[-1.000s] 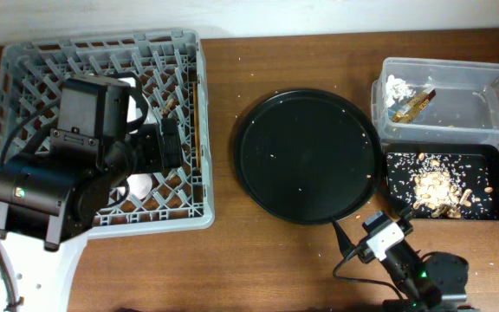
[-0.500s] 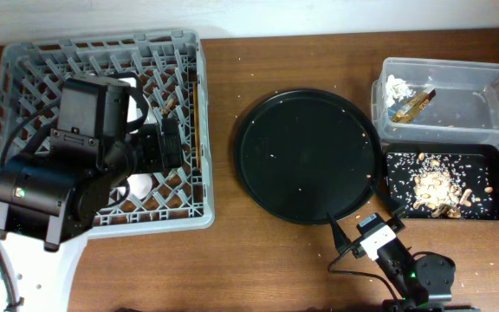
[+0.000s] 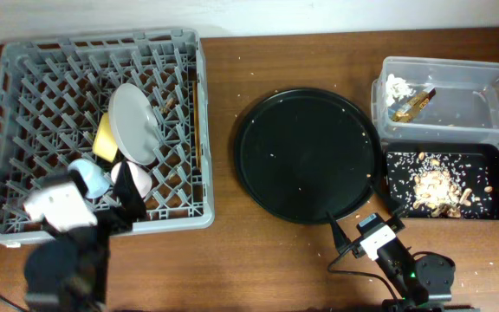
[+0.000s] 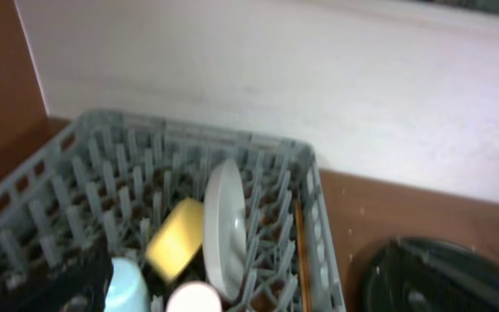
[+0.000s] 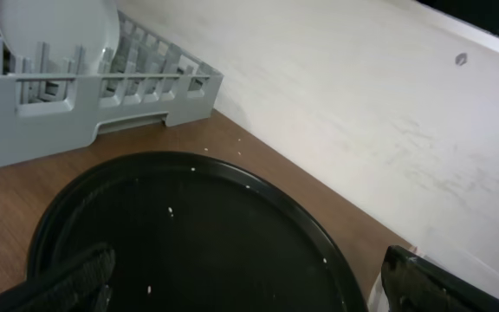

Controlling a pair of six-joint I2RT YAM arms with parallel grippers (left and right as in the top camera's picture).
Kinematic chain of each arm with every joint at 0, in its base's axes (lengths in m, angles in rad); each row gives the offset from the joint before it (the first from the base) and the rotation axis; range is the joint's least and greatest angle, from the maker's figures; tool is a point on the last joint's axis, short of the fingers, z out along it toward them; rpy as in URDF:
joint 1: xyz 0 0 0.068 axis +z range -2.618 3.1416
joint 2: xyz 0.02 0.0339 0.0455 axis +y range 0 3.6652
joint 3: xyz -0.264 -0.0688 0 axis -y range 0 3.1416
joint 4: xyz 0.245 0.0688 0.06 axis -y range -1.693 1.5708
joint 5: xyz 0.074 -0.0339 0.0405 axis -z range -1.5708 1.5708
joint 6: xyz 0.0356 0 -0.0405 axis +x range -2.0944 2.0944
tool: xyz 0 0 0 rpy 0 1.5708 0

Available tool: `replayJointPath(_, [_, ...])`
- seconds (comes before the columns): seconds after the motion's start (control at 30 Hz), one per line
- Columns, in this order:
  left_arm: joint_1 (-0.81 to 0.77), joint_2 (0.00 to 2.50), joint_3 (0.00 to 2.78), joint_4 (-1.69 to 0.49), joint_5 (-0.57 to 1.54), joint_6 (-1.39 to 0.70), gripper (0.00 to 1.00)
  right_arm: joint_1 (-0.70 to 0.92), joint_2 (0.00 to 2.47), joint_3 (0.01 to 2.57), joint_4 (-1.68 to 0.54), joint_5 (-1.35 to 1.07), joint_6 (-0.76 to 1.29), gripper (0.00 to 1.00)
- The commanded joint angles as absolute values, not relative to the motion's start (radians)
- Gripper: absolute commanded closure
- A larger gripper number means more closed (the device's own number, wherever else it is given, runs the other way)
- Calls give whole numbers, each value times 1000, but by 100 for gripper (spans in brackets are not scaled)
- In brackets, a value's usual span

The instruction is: Sort waste into correct bins and load items into the dishwasher rack

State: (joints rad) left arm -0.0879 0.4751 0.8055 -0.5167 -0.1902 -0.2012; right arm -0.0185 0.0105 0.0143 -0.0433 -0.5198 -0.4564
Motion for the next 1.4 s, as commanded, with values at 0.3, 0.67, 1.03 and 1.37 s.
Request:
replayJointPath(0.3, [-61, 5, 8, 35, -133, -181, 1, -13, 6, 6, -45, -515, -456, 2])
replayJointPath(0.67, [-62, 12, 9, -69, -142, -181, 1, -13, 6, 6, -45, -515, -456, 2])
replayJointPath(1.03, [-62, 12, 9, -69, -142, -181, 1, -13, 6, 6, -45, -515, -456, 2])
replayJointPath(1.37, [-62, 12, 9, -69, -142, -181, 1, -13, 6, 6, -45, -515, -456, 2])
